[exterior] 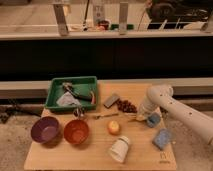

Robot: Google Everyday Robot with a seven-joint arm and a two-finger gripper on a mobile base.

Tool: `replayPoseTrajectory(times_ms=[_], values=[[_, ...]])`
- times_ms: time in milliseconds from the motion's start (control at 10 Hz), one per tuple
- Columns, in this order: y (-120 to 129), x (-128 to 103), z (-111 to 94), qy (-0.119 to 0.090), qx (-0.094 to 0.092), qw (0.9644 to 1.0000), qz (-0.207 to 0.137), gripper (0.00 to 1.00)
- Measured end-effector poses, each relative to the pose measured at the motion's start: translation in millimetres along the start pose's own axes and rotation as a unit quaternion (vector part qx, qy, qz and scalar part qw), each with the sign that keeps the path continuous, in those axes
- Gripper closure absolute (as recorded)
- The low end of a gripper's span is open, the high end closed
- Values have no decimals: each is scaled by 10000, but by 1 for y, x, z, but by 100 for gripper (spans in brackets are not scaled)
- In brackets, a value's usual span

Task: Place banana in red bowl

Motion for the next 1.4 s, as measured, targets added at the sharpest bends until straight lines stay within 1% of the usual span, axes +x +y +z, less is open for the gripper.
replayPoseTrajectory(times_ms=[200,400,800,1200,1400], values=[[-2,-13,-27,-155,40,9999,12,100],[-2,-23,-44,-242,77,9997,-20,100],[-3,-28,-65,-434,85,9990,36,100],[-1,-37,-81,-546,24,9985,-4,100],[2,-45,-95,-628,-18,9980,-71,100]])
